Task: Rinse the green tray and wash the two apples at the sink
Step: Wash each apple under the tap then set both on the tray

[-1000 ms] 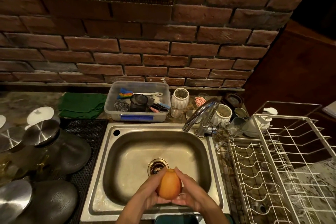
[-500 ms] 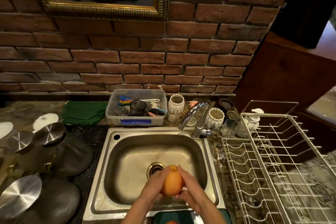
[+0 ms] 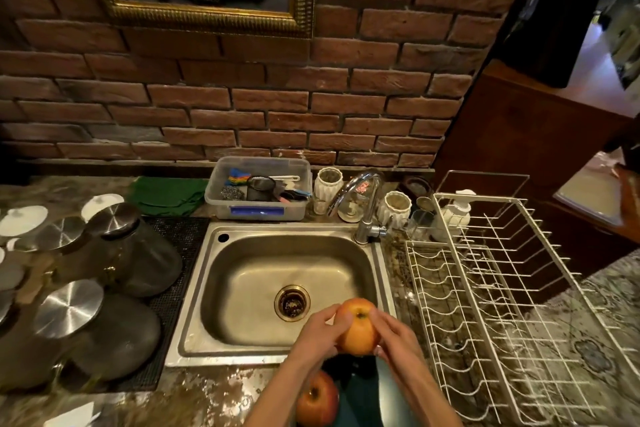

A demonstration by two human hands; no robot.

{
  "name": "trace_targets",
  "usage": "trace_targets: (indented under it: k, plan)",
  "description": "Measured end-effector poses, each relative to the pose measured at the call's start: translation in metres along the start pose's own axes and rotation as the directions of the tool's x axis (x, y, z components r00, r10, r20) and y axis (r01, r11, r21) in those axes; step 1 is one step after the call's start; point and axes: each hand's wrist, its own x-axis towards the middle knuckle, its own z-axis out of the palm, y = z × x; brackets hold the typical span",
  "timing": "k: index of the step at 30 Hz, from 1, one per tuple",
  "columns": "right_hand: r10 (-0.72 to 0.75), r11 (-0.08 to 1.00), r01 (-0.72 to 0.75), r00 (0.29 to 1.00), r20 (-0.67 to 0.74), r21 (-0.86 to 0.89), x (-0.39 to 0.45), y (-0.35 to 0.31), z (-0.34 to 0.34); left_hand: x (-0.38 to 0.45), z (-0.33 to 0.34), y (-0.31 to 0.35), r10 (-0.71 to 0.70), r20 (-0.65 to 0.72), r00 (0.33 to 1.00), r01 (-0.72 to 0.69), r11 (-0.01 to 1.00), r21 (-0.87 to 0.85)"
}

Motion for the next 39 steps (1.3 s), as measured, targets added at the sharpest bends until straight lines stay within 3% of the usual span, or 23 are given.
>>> trace_targets:
  k: [4,9,15,21,33,39]
  plan:
    - [0.030,0.999,-0.030,0.999,-0.022,0.023,-0.012,0.021,-0.030,-0.014,0.027,-0.016,0.017,-0.041,0.999,-0.011,0.992,0.127]
    - [0.108,0.994,-0.108,0.992,-0.069,0.008,-0.012,0.058,-0.060,-0.020,0.050,-0.051,-0.082,-0.083,0.993,0.092,0.989,0.115]
    - [0.153,0.988,-0.153,0.988,-0.031,0.019,-0.008,0.091,-0.074,-0.014,0.058,-0.093,-0.138,-0.118,0.983,0.153,0.980,0.128]
    - [0.141,0.981,-0.143,0.990,-0.019,-0.130,-0.006,0.102,-0.077,-0.007,0.064,-0.115,-0.150,-0.170,0.974,0.176,0.972,0.154]
    - [0.166,0.949,-0.167,0.986,-0.025,-0.267,-0.011,0.086,-0.083,-0.009,0.055,-0.114,-0.093,-0.209,0.974,0.143,0.961,0.238]
    - [0.078,0.950,-0.083,0.997,-0.029,-0.302,-0.014,0.054,-0.092,-0.038,0.015,-0.074,0.134,-0.337,0.932,-0.047,0.966,0.254]
